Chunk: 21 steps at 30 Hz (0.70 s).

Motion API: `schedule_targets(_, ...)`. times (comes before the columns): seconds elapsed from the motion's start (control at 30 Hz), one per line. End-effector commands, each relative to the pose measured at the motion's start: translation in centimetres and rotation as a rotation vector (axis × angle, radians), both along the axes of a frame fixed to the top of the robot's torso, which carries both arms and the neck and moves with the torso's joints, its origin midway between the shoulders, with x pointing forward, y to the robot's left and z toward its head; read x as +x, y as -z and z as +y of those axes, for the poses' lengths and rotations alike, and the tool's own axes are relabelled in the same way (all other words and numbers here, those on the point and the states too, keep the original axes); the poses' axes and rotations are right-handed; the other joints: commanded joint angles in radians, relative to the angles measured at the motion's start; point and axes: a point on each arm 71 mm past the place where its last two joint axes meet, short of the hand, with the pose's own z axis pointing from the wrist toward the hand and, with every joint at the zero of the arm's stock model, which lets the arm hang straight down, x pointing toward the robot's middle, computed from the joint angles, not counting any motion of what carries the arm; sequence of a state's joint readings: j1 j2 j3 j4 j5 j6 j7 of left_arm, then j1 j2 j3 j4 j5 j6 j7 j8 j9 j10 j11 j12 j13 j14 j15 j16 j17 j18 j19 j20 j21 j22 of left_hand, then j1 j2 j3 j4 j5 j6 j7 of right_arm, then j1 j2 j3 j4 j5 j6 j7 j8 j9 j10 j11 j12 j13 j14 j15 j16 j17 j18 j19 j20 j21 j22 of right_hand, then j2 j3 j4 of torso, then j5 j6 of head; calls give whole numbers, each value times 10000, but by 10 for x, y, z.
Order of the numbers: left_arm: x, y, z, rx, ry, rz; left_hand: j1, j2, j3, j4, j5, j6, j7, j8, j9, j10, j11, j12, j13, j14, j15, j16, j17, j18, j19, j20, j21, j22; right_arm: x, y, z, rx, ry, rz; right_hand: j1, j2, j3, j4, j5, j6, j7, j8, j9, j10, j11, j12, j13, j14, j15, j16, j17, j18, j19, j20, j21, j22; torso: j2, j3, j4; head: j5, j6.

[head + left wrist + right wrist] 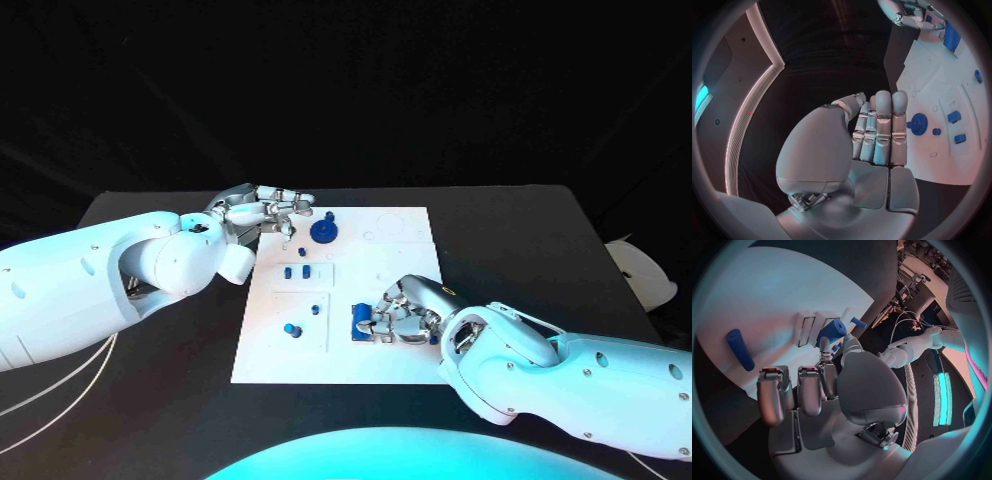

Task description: Assemble the parts on the task board

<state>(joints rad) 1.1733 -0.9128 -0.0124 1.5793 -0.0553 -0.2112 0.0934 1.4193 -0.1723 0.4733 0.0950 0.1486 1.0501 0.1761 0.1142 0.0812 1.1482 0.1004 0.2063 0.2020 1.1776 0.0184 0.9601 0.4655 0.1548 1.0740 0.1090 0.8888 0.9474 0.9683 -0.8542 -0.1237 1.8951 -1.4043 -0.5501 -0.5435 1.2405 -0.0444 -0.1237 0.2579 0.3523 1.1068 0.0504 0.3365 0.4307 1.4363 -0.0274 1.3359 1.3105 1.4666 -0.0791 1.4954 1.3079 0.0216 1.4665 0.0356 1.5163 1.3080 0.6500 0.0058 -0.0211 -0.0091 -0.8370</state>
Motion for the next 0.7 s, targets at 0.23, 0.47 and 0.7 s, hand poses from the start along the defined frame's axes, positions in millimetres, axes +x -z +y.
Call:
schedule_targets(0.23,-1,-1,-2,-119,171,1,-76,47,-2,77,40,-63,3,-49,-17,-96,0,67,15,-14,55,-46,-9,129,4,72,-34,-9,2,3,0,-462,-139,-118,491,166,57,-122,-83,52,-137,112,42,204,-48,203,725,796,-110,82,1395,-127,875,-109,146,2511,1,-2,1,-20,-32)
schedule_targets(0.47,-1,-1,-2,-118,174,5,-74,56,1,79,42,-65,2,-48,-17,-100,-1,71,16,-15,56,-46,-10,130,4,73,-39,-12,3,3,-1,-601,-163,-234,842,158,39,-249,-198,86,-177,187,82,378,-83,528,1024,803,-139,105,1436,-131,883,-139,164,2516,1,3,-2,-23,-62)
schedule_targets(0.7,-1,-1,-1,-112,163,8,-72,69,7,82,44,-66,1,-47,-17,-103,-1,75,17,-14,56,-46,-11,133,-3,73,-52,-23,4,2,-3,-729,-148,-366,1060,179,32,-322,-411,95,-198,233,104,411,-103,596,1096,809,-156,124,1470,-139,898,-156,201,2527,3,3,2,-17,-68)
